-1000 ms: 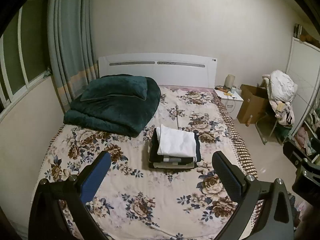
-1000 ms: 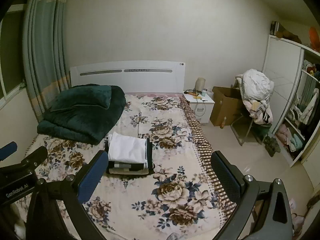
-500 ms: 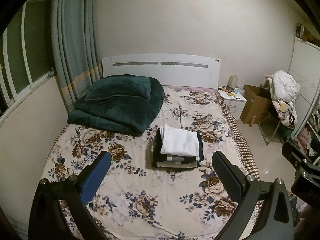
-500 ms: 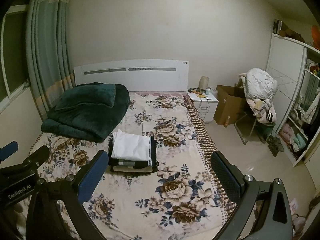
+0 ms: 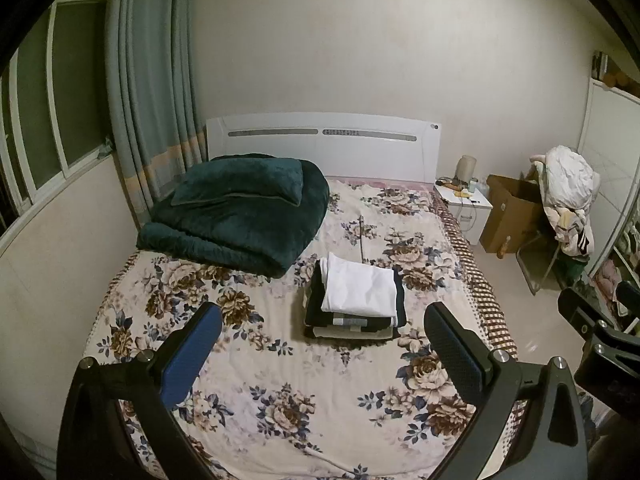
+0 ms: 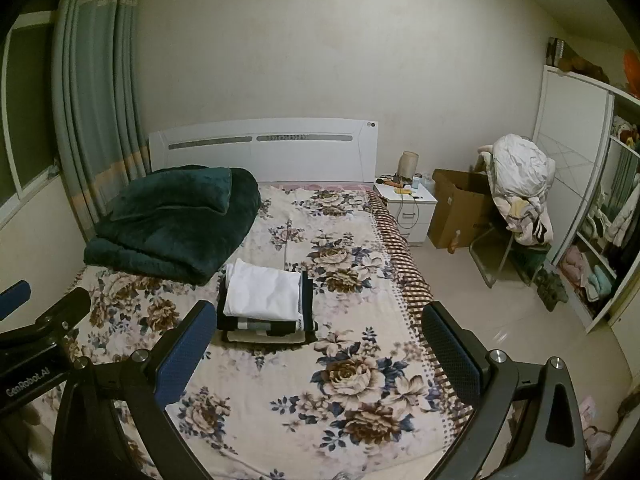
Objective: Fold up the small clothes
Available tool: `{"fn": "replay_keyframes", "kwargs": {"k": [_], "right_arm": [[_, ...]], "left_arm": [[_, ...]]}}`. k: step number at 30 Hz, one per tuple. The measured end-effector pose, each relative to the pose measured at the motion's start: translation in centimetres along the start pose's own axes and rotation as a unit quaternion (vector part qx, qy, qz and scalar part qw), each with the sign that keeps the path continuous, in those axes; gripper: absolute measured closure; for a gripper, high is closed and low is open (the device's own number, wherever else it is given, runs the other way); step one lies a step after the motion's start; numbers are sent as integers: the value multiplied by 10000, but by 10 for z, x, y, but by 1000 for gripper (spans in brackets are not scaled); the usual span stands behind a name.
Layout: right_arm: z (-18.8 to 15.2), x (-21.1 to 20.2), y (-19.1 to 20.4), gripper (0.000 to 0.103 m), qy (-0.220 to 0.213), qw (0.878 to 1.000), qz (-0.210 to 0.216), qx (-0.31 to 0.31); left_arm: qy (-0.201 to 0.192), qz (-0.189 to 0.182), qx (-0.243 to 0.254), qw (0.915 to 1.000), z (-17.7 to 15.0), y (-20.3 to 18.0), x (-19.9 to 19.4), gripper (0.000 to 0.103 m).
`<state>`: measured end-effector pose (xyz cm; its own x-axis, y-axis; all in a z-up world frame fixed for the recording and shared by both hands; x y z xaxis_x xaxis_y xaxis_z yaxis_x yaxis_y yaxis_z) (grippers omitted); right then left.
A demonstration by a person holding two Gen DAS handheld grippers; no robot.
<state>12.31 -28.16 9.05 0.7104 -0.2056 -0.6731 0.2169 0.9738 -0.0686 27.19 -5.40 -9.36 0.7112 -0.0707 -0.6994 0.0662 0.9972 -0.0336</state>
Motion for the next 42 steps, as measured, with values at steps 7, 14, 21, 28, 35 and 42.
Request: {"fn": "replay_keyframes", "kwargs": {"k": [7,14,21,28,35,42], "right_arm": [[0,-2,-1,0,3,10000,20,-3],[2,-3,-1,0,13,10000,55,-29],[4,-1,-1,0,20,10000,73,-49],[6,0,0,0,16,9999,85,-57],[7,-1,4,0,22,9999,116,-67],[8,-3,5,0,23,9999,130,-70]], "left_arm": [[-6,21,-12,10000,0,1,-3,0],[-18,48,-23,10000,1,1,-6,0],[-25,51,-25,10000,0,2,-6,0],[-26,53,-34,10000,-2,2,-6,0],[-8,30,-58,10000,1,1,-13,0],[-17,39,-58,10000,0,2,-14,0]]}}
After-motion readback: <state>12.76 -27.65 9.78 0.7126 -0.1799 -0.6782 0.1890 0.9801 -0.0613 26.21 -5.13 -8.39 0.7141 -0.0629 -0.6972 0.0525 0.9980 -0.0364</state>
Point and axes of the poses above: each gripper's, at about its wrist camera, not at the fingertips, and x roughly the way its jaws point, y to its left, z to its top, the point moved 9 cm from there along x, roughly the way its jaws point, and after that the axes turned 9 degrees about y, right-handed, at the moved point
